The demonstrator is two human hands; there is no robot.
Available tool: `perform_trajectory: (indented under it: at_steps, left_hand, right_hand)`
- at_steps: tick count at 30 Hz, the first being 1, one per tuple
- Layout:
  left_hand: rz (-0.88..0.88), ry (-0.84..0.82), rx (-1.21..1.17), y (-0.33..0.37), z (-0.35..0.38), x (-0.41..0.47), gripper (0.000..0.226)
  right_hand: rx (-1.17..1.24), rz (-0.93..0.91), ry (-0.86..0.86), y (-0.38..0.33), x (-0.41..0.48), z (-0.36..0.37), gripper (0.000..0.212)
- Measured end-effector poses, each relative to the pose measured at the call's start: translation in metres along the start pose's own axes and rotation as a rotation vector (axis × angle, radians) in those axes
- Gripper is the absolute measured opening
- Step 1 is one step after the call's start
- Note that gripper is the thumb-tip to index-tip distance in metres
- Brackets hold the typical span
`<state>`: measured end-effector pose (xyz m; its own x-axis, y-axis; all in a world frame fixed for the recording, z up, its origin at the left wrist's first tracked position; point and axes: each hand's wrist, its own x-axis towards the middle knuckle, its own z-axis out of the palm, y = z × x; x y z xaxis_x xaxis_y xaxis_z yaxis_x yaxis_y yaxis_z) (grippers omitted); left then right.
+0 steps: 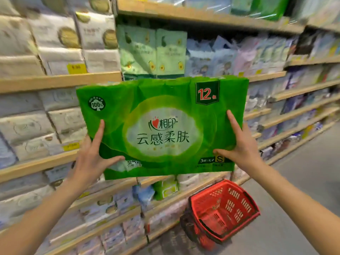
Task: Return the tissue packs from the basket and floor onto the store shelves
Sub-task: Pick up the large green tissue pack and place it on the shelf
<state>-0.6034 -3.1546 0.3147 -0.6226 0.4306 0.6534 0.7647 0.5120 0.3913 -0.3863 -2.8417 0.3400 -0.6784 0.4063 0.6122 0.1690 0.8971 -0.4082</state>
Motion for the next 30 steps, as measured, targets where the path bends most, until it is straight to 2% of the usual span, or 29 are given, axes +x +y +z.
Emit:
perform_trajectory:
  at_steps: [7, 18, 24, 30]
  left_hand:
    - [0.241, 0.038, -0.104, 0.111, 0.02, 0.076, 0.114]
    - [0.431, 0.028, -0.305, 0.28, 0.123, 0.139, 0.115]
    - [0.465, 0.041, -0.382, 0.385, 0.177, 0.165, 0.114]
    - [0.487, 0.041, -0.437, 0.458, 0.225, 0.191, 0.114]
  right_hand:
    - [-0.142, 0.064, 0.228, 0.027, -0.006, -0.119, 0.115]
    - [-0.295, 0.156, 0.42, 0.125, -0.037, -0.256, 0.113]
    - [-0.35, 0.17, 0.49, 0.207, -0.032, -0.324, 0.113]
    - [-0.382, 0.138, 0.536, 0.278, -0.019, -0.374, 0.114]
